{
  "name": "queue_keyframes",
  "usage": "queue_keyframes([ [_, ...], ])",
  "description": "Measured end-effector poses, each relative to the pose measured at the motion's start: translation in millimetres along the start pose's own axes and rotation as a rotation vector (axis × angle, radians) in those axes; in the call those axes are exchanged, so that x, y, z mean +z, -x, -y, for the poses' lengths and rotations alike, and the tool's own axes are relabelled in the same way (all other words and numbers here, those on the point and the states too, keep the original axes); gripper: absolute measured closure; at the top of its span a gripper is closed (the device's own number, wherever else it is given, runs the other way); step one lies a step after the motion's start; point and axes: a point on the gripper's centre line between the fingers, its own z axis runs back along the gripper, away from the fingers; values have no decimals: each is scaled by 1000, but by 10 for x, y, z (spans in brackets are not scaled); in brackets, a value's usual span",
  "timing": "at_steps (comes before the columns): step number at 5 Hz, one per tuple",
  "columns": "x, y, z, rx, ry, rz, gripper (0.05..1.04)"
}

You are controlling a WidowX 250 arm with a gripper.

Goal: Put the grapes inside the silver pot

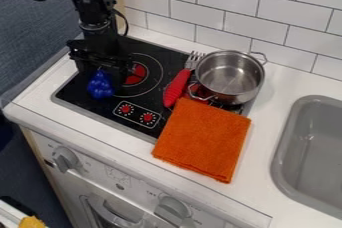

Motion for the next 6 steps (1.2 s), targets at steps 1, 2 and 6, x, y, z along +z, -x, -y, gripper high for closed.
queue_keyframes([
  [1,5,2,67,-33,-6,-10,317],
  [2,223,-58,131,-58,-14,42,317],
  [6,514,-752,1803,-378,105,26,317],
])
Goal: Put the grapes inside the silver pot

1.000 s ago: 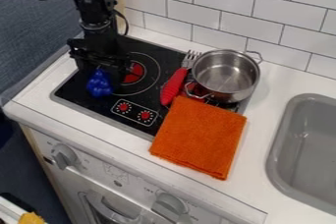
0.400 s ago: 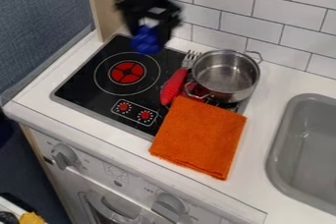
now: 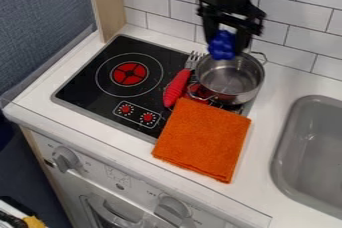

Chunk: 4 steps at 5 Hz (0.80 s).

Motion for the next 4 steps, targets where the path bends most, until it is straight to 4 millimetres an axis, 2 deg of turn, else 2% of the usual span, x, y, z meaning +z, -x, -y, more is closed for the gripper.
queue_keyframes([
  [1,-101,-1,57,-41,-12,-16,317],
  [2,-214,115,54,-51,-23,-52,317],
  [3,-284,163,100,-74,-33,-61,250],
  [4,-286,132,159,-109,-33,-45,75],
])
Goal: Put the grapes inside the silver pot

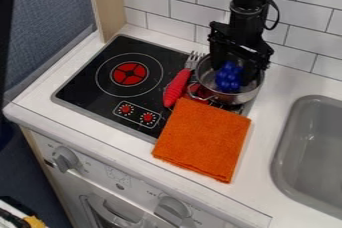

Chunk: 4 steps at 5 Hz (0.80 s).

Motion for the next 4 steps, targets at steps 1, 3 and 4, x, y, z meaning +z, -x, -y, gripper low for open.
queue_keyframes([
  [1,0,-10,-2,-5,-1,6,80],
  [3,417,96,43,60,13,50,84],
  [4,557,263,123,69,62,71,84],
])
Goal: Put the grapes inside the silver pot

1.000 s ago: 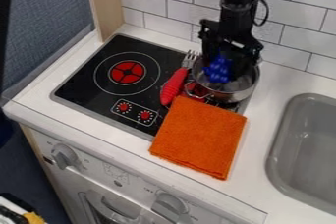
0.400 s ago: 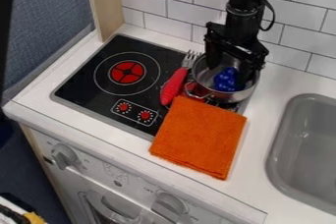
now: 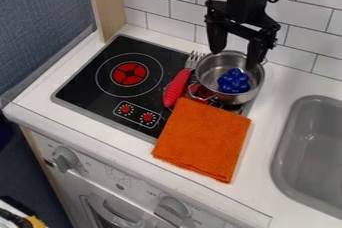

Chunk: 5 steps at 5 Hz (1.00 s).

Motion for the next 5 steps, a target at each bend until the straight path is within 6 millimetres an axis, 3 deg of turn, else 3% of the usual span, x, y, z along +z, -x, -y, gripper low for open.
queue_keyframes([
  [2,-70,203,-50,9,-3,-37,84],
  [5,-71,202,-45,9,-3,-37,84],
])
